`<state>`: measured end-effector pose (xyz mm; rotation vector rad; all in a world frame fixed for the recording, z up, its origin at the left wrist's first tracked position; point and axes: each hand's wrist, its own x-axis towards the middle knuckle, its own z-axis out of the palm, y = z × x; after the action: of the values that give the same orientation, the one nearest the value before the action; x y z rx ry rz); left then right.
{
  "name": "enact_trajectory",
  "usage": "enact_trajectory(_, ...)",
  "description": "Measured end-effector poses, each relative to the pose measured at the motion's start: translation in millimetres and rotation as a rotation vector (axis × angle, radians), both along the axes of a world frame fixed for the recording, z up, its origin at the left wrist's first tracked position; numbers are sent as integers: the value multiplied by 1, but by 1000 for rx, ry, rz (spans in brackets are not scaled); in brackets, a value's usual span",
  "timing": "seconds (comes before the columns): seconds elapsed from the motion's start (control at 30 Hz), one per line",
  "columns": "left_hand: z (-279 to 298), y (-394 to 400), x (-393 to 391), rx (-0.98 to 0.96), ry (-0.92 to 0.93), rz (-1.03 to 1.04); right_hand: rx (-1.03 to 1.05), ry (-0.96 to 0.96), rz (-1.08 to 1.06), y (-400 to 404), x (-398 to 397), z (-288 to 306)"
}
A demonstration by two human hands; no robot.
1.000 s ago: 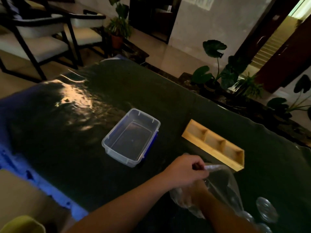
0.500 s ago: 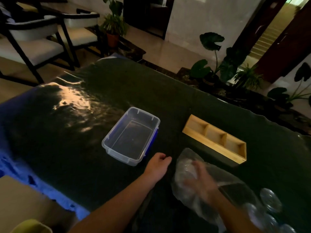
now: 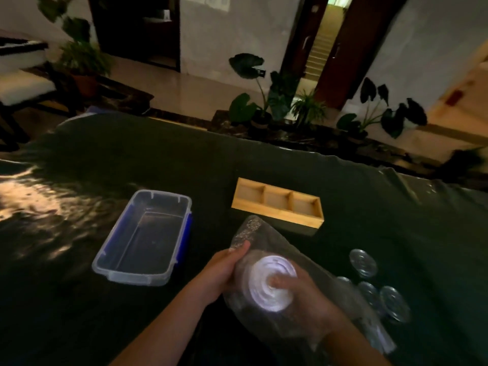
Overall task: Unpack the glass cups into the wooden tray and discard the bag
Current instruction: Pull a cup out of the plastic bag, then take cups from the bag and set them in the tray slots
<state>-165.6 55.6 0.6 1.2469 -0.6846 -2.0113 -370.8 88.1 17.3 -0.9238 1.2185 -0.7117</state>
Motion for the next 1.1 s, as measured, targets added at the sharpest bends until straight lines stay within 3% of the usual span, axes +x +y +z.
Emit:
enact_trajectory(0.1,0,-1,-9,-113,-260,147,31,5,-140,9,-11,1)
enact_trajectory(0.23,-22,-8,3,-103,-558,372,92,-165,-287,25,-51,6)
enact_trajectory(0.43,-46,-12,14,62,-641,394,-56,-221,-563,34,-113,14)
enact_trajectory(0.57,-38,-10,6,46,-907,295,-122,-260,-635,27,-130,17)
enact_trajectory(0.63,-33,4,-3,-225,-1152,238,-160,-206,-609,22,-125,20)
enact_trajectory(0.73,-35,23,-24,-853,-1384,225,-193,-47,-541,17,-105,26)
enact_trajectory(0.77,-37,26,-32,-1003,-1393,139,-185,16,-529,15,-98,26)
enact_trajectory(0.83,-53,27,-45,-1024,-1327,-200,-156,140,-511,9,-79,26)
enact_trajectory(0.93,-76,22,-49,-559,-1044,-619,-195,377,-426,-5,-49,21)
enact_trajectory(1.0,-84,20,-50,-465,-965,-699,-267,605,-320,-18,-34,9)
enact_trajectory(1.1,-89,17,-53,-413,-892,-600,-360,933,-136,-39,-20,-13)
